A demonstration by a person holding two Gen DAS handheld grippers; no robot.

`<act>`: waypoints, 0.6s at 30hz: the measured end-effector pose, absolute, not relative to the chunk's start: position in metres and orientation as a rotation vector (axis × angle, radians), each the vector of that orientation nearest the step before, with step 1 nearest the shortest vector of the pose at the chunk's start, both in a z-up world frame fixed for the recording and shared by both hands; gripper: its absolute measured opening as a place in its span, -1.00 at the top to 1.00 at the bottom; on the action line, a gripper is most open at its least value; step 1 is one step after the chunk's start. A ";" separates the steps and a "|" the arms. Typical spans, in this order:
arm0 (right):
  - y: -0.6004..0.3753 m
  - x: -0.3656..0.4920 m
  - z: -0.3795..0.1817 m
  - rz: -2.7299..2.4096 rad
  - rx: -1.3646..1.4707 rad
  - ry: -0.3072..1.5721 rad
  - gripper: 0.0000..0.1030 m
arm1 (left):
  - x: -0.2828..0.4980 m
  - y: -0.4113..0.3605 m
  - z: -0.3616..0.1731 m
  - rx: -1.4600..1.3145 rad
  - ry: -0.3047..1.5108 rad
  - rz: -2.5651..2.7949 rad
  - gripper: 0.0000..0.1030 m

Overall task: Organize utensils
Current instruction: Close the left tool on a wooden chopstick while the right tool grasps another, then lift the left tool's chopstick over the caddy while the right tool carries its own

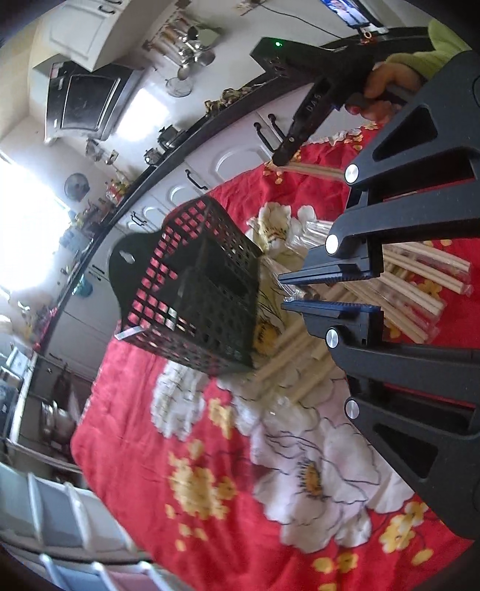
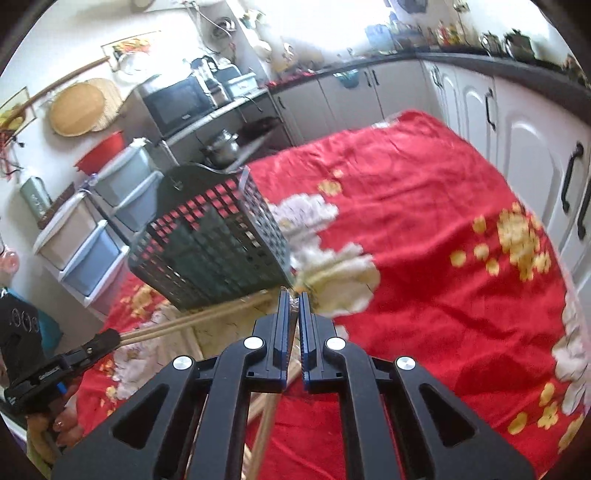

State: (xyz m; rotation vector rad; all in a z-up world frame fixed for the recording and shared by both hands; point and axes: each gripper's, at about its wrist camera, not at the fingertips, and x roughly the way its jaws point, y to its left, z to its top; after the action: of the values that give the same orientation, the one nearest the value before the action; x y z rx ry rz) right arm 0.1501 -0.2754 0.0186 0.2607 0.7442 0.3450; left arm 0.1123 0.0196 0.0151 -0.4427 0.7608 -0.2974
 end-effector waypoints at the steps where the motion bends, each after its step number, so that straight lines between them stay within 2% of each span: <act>1: -0.275 0.150 0.024 0.351 0.259 0.735 0.90 | 0.113 0.019 0.019 -0.432 0.755 -0.301 0.91; 18: -0.258 0.147 0.110 0.441 0.210 0.513 0.91 | 0.122 0.002 0.091 -0.317 0.620 -0.383 0.95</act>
State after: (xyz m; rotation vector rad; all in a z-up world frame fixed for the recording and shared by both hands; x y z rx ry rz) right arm 0.1466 -0.2583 0.1100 0.2095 0.5127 0.4411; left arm 0.1222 0.0022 0.0913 -0.3167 0.6196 -0.3828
